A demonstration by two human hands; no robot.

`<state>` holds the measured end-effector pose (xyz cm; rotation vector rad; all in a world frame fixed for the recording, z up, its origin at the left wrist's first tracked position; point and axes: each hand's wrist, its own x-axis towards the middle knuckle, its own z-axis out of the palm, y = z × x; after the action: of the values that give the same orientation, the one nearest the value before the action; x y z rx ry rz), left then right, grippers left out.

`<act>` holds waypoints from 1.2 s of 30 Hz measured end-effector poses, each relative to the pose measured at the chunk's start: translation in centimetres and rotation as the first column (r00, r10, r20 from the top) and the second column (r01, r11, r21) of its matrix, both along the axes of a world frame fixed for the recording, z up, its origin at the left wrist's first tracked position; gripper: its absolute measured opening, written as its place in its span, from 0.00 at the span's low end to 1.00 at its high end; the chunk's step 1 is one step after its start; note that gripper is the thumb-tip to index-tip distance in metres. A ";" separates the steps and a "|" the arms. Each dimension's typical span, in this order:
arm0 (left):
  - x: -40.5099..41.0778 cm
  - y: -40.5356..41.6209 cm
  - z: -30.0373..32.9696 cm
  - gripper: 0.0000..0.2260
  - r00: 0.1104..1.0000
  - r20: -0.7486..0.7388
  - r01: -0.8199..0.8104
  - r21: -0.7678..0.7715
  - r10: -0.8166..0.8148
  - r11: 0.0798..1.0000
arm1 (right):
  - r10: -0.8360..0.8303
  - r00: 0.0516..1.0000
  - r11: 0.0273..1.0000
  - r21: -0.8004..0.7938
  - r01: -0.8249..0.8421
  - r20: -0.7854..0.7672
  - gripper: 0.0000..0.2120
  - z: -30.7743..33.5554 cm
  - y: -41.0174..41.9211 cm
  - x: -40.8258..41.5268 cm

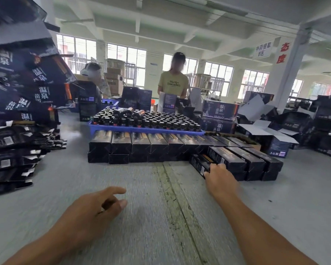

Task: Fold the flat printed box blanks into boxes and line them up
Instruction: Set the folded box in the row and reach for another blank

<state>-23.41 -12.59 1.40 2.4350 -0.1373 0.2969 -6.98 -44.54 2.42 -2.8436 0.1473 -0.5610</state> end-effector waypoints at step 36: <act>-0.5 11.9 0.1 0.29 0.586 -0.175 -0.634 0.509 0.791 0.582 | 0.259 0.964 0.959 -0.102 -0.265 -0.065 0.05 -9.8 1.2 5.5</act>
<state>-23.91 -0.65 1.54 2.7757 1.1468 0.1308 -1.47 -43.36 -7.41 -2.9178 -0.2570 -0.4516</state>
